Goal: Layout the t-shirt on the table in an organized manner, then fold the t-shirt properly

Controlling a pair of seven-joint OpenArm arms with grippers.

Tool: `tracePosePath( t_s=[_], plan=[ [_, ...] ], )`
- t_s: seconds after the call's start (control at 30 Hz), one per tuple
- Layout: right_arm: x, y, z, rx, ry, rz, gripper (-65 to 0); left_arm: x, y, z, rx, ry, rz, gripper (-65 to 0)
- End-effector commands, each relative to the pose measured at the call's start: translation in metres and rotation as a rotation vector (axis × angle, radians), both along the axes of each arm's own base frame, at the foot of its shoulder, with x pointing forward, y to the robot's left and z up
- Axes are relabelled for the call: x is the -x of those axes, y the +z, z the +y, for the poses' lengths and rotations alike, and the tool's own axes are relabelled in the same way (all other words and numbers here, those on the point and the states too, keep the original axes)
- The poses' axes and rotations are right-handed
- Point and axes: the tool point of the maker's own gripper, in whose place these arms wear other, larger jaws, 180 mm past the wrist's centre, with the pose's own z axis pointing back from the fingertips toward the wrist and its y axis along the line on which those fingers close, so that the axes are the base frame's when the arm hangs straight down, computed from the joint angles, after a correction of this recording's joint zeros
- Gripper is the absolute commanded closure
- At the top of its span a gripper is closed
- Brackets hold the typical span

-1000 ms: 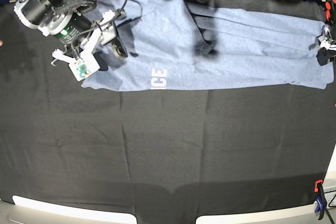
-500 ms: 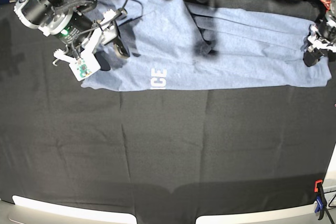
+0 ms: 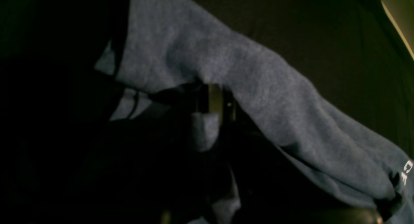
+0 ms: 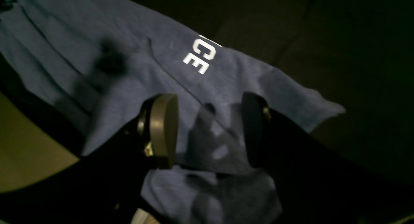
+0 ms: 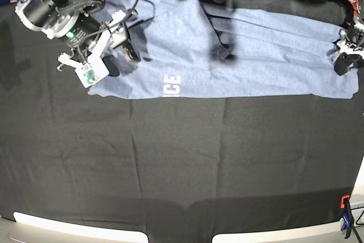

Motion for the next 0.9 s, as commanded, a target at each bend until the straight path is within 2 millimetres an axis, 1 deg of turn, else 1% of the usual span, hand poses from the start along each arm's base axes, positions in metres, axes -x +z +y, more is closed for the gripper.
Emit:
tracePosePath(
  t_s=[0.0,0.13,0.23,0.33,0.4,0.5,0.6,0.67,0.77,0.87],
  plan=[
    [-0.004,0.010,-0.001,0.007,0.011,-0.048,-30.7,-0.010,0.022,0.009,-0.030,0.001,-0.067,0.0],
    [-0.005,0.007,-0.015,0.089,0.015,-0.046,-30.7,-0.009,0.021,0.009,-0.054,-0.005,-0.055,0.0],
    [-0.005,0.007,-0.020,0.114,0.018,-0.046,-30.7,-0.009,0.021,0.008,-0.047,-0.010,-0.053,0.0],
    [-0.006,0.006,-0.020,0.111,0.017,-0.046,-30.7,-0.011,0.028,0.000,-0.030,-0.041,-0.054,0.0],
    [-0.007,0.005,-0.020,0.104,0.016,-0.046,-30.7,-0.010,0.033,-0.011,-0.036,-0.083,-0.044,0.0],
    [-0.008,-0.001,-0.021,0.089,0.009,-0.036,-30.7,-0.005,0.049,-0.039,-0.054,-0.127,-0.085,0.0],
    [-0.008,-0.010,-0.025,0.090,-0.002,-0.008,-30.7,0.004,0.070,-0.077,-0.048,-0.148,-0.152,0.0],
    [-0.008,-0.017,-0.029,0.101,-0.012,0.006,-30.7,0.010,0.079,-0.103,-0.029,-0.164,-0.173,0.0],
    [-0.007,-0.023,-0.032,0.099,-0.018,0.027,-30.7,0.014,0.080,-0.145,0.006,-0.252,-0.155,0.0],
    [-0.007,-0.024,-0.032,0.100,-0.018,0.028,-30.7,0.011,0.080,-0.190,0.063,-0.364,-0.161,0.0]
  ],
)
